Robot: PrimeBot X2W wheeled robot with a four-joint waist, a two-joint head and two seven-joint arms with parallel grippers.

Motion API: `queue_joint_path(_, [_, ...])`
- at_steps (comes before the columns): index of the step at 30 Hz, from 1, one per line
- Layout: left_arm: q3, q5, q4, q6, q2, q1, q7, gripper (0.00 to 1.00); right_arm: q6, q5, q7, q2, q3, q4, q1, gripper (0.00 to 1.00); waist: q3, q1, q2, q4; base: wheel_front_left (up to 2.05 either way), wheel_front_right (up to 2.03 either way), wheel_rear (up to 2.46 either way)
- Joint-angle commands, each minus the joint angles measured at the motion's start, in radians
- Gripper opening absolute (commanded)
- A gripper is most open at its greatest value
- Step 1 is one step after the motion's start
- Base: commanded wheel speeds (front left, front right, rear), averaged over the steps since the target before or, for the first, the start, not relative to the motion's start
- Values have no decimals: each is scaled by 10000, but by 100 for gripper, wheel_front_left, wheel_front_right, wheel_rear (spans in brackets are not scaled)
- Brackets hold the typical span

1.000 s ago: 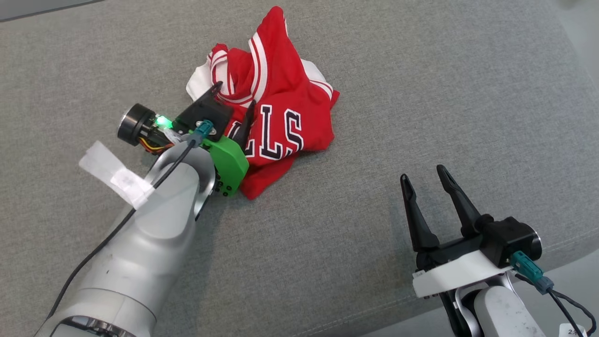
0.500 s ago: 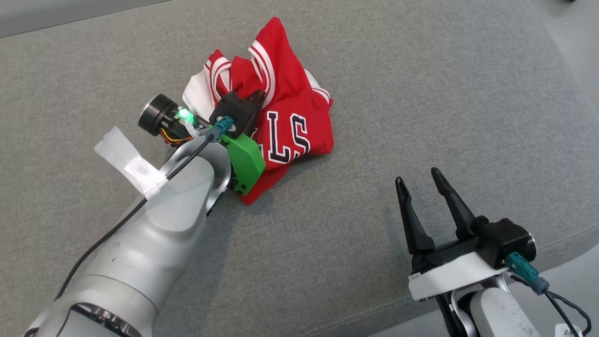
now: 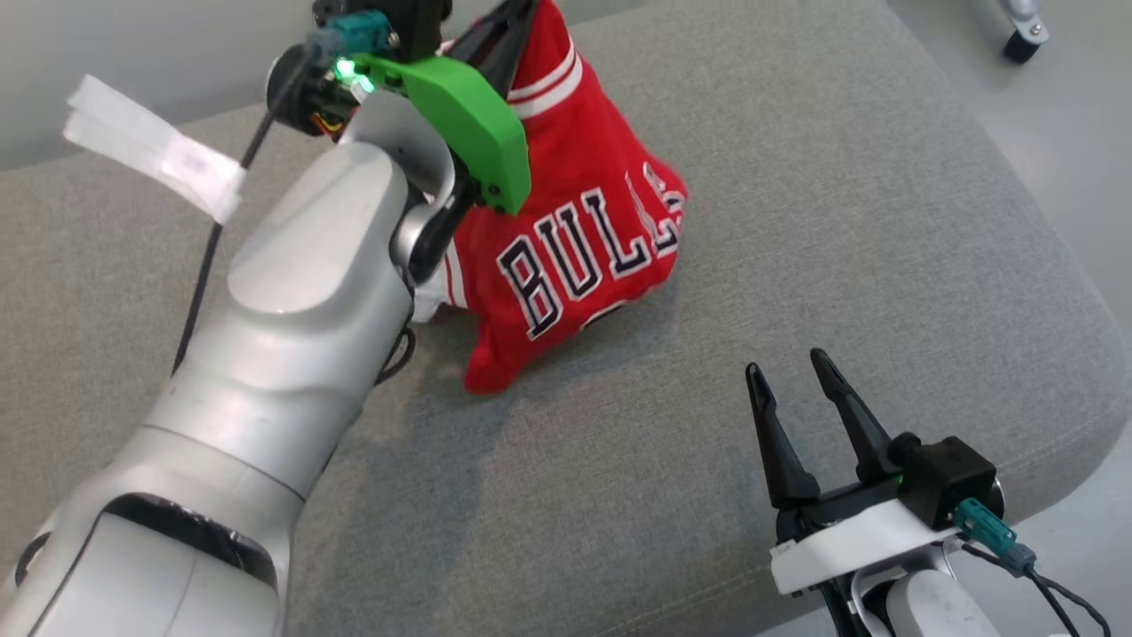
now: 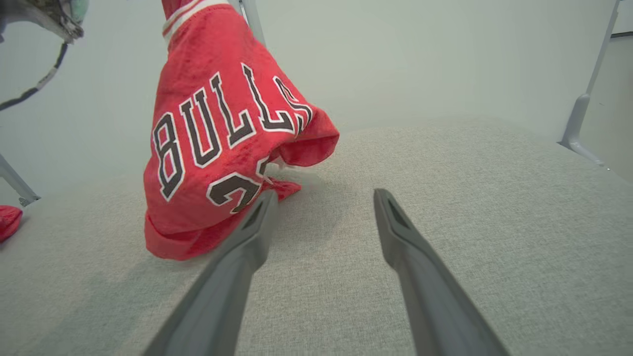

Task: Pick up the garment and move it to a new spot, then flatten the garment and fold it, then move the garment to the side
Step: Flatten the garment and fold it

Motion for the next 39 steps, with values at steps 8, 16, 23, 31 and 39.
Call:
queue_joint_path(8, [1036,-1713,-906,525,-55,-1281,734,0,-14,64,-1,-13,16,168,544,100,-1288,0,0,-412,0,0,0])
queue_joint_path(16, [1379,-3307,-1797,2003,-46,-1918,340,0,-14,-125,-1,-10,-76,191,827,100,-1779,0,0,-291,0,0,0])
queue_joint_path(23, [1746,-4117,-589,2701,337,186,654,0,-14,-59,-1,-13,-43,62,706,100,-1667,0,0,-128,0,0,0])
queue_joint_path(31, [2065,-4244,712,2174,2053,2372,71,0,-14,-144,-1,-9,-175,58,509,100,-1159,0,0,86,0,0,0])
queue_joint_path(39, [2217,-4106,1463,1894,2464,2339,-681,30,-14,-204,-1,-12,-94,38,284,100,-839,0,0,291,0,0,0])
